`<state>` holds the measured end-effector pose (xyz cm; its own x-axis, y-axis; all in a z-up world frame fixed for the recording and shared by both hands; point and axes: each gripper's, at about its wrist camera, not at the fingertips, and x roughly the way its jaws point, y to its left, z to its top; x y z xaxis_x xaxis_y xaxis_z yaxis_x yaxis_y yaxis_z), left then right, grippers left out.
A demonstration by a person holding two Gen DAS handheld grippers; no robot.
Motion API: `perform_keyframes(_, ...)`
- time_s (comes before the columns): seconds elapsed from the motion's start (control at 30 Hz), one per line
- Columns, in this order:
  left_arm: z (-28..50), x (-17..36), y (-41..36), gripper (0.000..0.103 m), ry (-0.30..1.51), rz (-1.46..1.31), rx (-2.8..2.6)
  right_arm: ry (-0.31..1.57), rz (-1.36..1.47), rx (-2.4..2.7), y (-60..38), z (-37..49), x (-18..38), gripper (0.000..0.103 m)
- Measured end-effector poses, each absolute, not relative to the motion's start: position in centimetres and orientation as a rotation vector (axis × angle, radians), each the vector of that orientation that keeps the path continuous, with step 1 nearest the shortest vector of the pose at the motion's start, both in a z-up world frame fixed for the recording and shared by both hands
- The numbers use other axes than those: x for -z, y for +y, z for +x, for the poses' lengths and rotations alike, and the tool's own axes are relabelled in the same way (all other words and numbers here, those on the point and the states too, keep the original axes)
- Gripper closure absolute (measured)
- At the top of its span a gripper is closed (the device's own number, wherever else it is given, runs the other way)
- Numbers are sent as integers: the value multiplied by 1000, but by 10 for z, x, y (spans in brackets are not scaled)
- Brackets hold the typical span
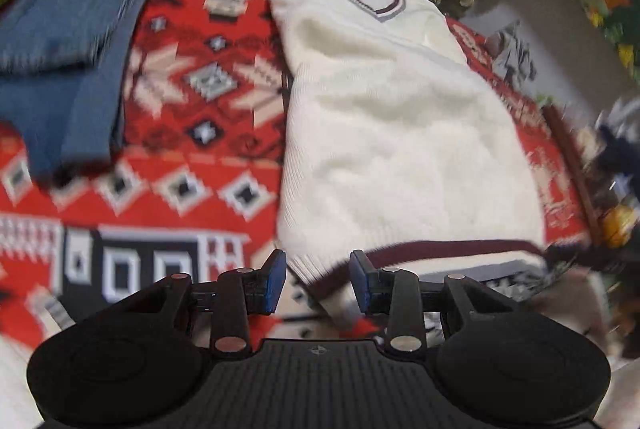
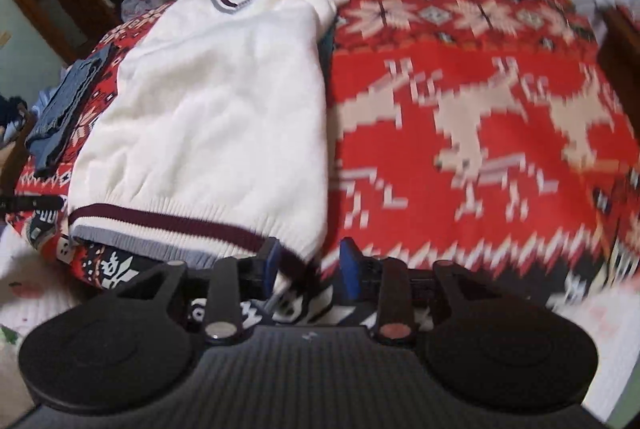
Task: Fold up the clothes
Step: 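Grasp the vest hem with both grippers, one at each hem corner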
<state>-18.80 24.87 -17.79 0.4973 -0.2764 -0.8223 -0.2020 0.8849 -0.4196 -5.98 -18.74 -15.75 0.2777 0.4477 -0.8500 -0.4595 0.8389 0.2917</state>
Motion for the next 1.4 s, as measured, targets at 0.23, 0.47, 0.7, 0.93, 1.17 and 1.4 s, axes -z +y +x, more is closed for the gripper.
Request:
perform_keyframes(0.23, -193, 188, 249, 65, 1081, -573, 39, 1167, 39, -593, -189, -60, 168, 62)
perform_keyframes(0.47, -188, 190, 241, 65, 1082, -604, 42, 1170, 69, -584, -186, -60, 176, 60)
perform_keyframes(0.7, -193, 190, 238, 61, 1106, -632, 32, 1178, 119, -634, -180, -66, 178, 58)
perform_keyframes(0.93, -198, 191, 243, 61, 1083, -672, 29, 1159, 190, -636, -184, -65, 178, 58)
perform_keyframes(1.17, -199, 195, 255, 65, 974, -811, 40, 1145, 337, -610, -194, -58, 182, 68)
perform_keyframes(1.4, -197, 199, 241, 65, 1032, -790, 98, 1196, 446, -588, -202, -53, 193, 68)
